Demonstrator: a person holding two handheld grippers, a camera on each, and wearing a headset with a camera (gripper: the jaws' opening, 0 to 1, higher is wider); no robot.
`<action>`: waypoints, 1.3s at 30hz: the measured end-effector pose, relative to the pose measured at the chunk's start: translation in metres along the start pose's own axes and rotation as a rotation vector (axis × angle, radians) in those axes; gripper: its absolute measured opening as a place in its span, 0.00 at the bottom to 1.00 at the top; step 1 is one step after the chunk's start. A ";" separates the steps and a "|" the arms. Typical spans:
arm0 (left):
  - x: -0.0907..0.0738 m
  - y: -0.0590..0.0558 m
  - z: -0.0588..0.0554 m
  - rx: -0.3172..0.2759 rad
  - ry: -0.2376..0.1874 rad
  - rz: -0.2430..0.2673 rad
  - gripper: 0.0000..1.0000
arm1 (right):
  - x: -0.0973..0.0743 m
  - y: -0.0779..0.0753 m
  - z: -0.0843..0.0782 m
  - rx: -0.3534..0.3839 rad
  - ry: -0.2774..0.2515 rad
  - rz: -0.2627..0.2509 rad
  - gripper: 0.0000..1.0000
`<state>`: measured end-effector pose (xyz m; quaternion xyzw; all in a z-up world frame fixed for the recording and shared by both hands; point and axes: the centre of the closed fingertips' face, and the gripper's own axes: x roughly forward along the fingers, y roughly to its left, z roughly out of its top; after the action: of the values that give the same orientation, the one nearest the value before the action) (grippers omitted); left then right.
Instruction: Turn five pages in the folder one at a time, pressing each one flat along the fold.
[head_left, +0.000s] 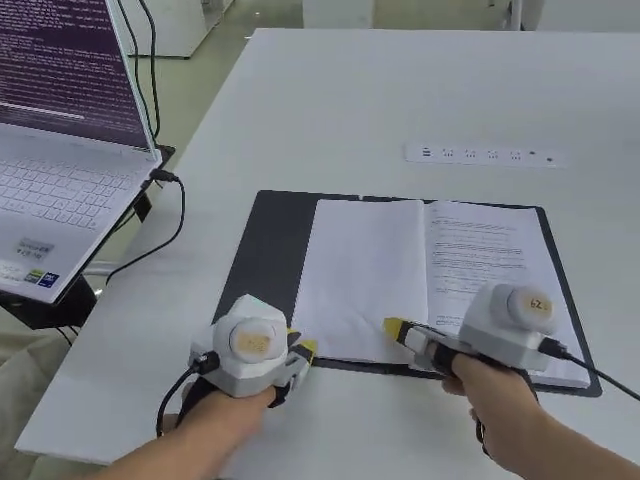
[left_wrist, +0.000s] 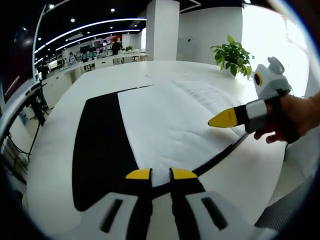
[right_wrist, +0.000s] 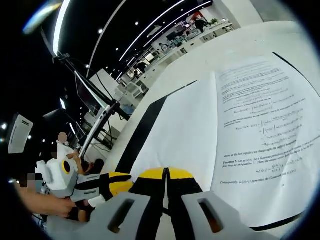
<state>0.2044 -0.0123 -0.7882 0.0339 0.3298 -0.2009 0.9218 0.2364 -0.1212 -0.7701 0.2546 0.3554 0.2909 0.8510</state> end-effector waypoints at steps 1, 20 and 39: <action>0.000 0.000 -0.002 -0.002 0.004 0.001 0.12 | 0.001 -0.001 0.002 0.010 -0.001 0.003 0.00; -0.002 -0.001 -0.003 0.068 -0.031 0.054 0.11 | 0.029 -0.054 0.062 0.638 -0.003 0.026 0.00; -0.002 0.000 -0.004 0.054 -0.052 0.079 0.10 | 0.059 -0.077 0.103 0.885 -0.109 0.044 0.00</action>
<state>0.2010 -0.0107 -0.7901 0.0667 0.2988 -0.1740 0.9360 0.3725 -0.1588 -0.7831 0.6166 0.3946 0.1151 0.6714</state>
